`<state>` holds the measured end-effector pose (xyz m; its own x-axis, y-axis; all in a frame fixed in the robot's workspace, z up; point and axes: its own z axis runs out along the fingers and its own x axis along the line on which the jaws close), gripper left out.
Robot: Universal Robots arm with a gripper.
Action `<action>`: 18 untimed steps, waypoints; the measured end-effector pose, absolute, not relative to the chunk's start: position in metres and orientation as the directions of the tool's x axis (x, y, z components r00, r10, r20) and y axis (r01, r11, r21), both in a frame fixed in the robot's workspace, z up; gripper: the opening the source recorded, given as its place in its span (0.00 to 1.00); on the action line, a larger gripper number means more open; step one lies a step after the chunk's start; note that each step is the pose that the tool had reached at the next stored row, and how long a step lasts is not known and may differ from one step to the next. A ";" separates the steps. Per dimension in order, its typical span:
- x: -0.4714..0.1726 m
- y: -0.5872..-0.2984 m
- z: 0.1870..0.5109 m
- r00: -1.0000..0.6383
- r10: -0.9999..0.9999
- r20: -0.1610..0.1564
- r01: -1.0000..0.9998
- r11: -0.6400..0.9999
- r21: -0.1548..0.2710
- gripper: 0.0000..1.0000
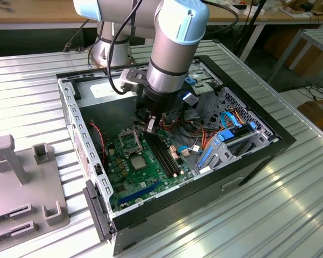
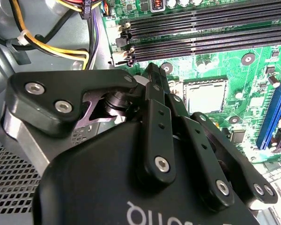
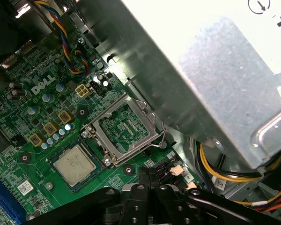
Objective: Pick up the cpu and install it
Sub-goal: 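Close the cpu cover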
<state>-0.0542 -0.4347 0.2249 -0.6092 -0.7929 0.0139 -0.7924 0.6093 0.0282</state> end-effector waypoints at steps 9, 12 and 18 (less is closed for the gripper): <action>-0.054 -0.435 0.225 -0.607 -0.794 0.014 -0.794 0.607 0.028 0.11; -0.054 -0.435 0.225 -0.607 -0.794 0.014 -0.794 0.607 0.028 0.11; -0.054 -0.433 0.225 -0.607 -0.795 0.005 -0.794 0.607 0.035 0.11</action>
<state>-0.0542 -0.4334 0.2249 -0.6072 -0.7945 0.0054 -0.7939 0.6070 0.0345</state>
